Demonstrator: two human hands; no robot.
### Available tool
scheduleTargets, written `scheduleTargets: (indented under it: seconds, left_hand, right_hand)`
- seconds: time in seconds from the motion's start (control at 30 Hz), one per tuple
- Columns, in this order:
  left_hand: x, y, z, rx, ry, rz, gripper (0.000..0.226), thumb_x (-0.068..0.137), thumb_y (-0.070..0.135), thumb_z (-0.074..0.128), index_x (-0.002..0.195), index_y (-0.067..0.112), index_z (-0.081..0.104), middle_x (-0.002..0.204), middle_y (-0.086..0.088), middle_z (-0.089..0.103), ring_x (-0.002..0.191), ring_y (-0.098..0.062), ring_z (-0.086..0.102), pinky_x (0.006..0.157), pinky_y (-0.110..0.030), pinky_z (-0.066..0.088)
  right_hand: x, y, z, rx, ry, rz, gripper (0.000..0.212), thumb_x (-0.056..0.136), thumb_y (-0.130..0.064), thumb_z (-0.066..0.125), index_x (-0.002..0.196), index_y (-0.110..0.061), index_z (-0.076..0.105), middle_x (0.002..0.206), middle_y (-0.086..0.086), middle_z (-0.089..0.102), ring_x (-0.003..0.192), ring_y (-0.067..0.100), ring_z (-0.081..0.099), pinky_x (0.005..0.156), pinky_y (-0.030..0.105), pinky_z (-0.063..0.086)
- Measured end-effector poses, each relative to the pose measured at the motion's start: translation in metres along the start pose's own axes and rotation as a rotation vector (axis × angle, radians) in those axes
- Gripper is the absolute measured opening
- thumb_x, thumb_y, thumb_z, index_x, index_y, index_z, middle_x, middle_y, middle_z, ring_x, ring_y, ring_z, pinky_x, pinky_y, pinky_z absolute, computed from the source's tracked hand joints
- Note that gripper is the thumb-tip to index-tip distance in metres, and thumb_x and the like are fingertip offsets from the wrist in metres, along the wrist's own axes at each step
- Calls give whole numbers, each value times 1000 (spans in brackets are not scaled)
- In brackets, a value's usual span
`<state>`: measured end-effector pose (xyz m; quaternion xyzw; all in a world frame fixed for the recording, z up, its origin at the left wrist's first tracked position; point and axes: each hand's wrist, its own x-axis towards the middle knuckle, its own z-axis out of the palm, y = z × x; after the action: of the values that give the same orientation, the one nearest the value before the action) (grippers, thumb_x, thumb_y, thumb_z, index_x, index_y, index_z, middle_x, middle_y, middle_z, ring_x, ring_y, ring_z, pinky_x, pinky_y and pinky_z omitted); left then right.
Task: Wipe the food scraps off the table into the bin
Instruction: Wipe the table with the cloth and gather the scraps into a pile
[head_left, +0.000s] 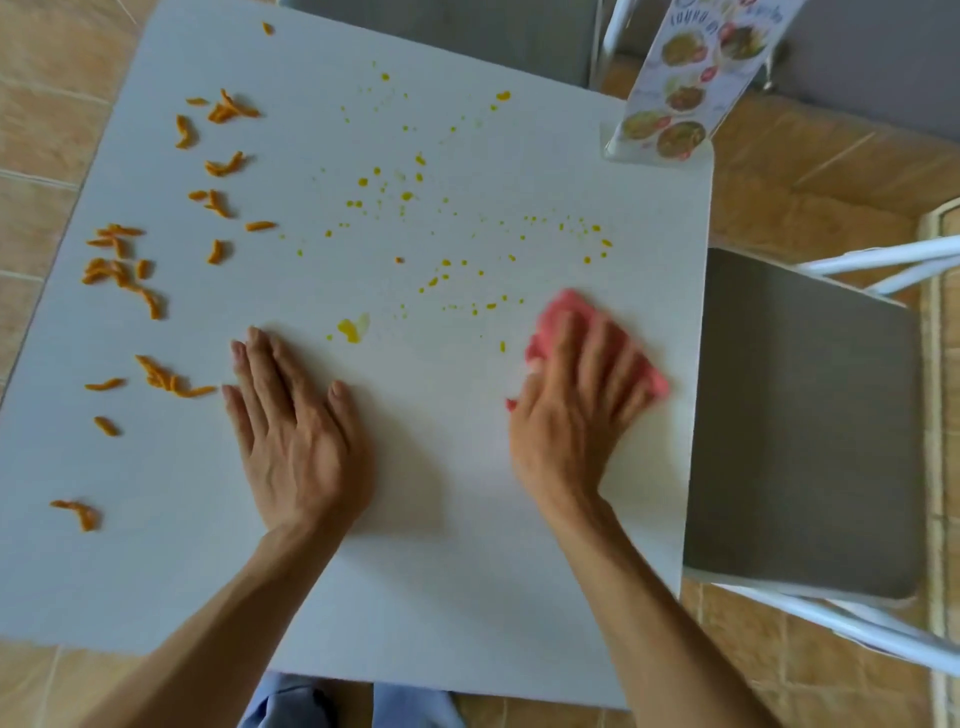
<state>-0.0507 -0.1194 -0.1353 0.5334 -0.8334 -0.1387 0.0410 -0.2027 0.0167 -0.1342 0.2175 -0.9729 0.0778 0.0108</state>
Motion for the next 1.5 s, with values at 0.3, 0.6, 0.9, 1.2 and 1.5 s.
scheduleTargets:
  seconds: [0.3,0.6,0.9,1.2,1.5]
  left_hand:
    - [0,1,-2,22,-2,-16,69,98,36,24,154,-1,12,165,-17,7,154,-28,2,125,-42,0]
    - [0,4,-3,37,-9,-23,69,98,36,24,154,-1,12,165,-16,6,154,-27,1,125,-42,0]
    - [2,3,-4,53,-25,-21,67,100,35,26,155,-1,12,165,-15,5,154,-26,-2,125,-44,3]
    - [2,4,-6,-15,-17,-22,64,102,33,28,155,0,15,165,-14,7,154,-25,1,124,-44,8]
    - [0,0,-3,-81,14,-11,63,102,31,32,154,0,17,165,-14,9,154,-24,2,124,-42,7]
  right_hand:
    - [53,9,1,21,92,413,57,100,-35,34,154,-20,41,166,13,31,153,44,22,119,68,17]
    - [131,20,3,11,68,244,58,101,-37,29,157,-26,37,167,8,28,154,38,21,123,62,14]
    - [131,8,6,30,-68,-278,56,103,-35,32,157,-25,36,167,7,29,154,34,25,123,60,18]
    - [57,-30,3,39,-185,-973,53,104,-39,40,155,-28,42,166,7,32,155,35,25,124,60,18]
    - [26,-83,15,102,-150,-955,51,106,-40,34,154,-28,43,165,7,34,154,35,27,124,59,19]
